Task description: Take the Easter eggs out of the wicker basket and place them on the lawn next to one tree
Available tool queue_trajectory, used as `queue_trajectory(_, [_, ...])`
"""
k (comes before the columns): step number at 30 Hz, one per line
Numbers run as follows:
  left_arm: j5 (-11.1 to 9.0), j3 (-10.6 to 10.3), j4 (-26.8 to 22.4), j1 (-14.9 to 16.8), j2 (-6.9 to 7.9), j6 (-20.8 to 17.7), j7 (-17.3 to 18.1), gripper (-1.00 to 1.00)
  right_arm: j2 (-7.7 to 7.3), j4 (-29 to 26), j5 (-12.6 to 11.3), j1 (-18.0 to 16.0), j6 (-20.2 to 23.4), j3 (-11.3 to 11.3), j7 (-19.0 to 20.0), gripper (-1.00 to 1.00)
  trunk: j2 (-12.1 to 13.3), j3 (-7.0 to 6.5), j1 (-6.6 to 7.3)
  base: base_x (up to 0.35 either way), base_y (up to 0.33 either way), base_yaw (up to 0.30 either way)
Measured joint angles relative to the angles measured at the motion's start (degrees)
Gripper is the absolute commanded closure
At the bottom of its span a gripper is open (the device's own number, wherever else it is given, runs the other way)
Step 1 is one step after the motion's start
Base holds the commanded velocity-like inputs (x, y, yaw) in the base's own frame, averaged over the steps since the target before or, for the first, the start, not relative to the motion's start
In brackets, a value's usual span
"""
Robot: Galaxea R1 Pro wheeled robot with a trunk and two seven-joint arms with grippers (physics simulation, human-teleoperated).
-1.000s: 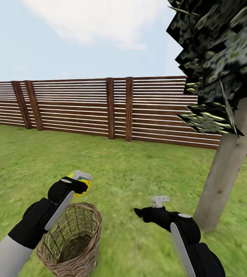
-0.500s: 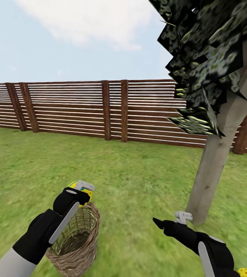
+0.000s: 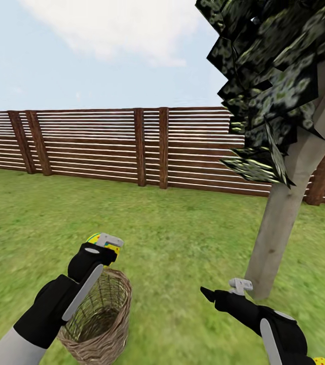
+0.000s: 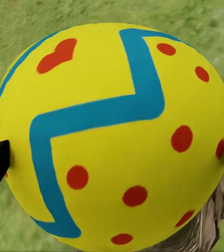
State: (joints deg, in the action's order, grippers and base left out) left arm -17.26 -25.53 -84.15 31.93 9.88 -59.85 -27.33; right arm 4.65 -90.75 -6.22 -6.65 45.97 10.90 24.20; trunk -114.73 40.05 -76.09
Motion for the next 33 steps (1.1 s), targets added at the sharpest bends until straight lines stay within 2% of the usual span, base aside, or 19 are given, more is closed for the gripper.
queue_trajectory(13, [-0.1, -0.3, -1.9, 0.0, -0.16, 0.0, -0.3, 1.0, -0.22, 0.0, 0.0, 0.0, 0.0, 0.1, 1.6, -1.0, 5.2, -2.33, 2.86, 0.0, 0.0, 0.0])
queue_trajectory(18, [0.1, -0.3, -1.9, 0.0, -0.11, 0.0, -0.3, 1.0, -3.28, 0.0, -0.1, 0.0, -0.1, 1.1, 8.4, -1.0, 7.2, -3.23, 3.95, 0.0, 0.0, 0.0])
queue_trajectory(21, [-0.1, 0.0, -1.9, 0.1, -0.03, 0.0, -0.3, 1.0, -3.78, 0.0, -0.1, 0.0, 0.0, 1.2, 9.2, -1.0, 8.4, -3.77, 4.61, 0.0, 0.0, 0.0])
queue_trajectory(33, [-0.3, 0.1, -1.8, 0.0, -0.01, 0.0, -0.1, 1.0, -3.27, 0.2, 0.2, 0.0, 0.0, 0.2, 8.6, -1.0, 13.2, -5.92, 7.25, 0.0, 0.0, 0.0])
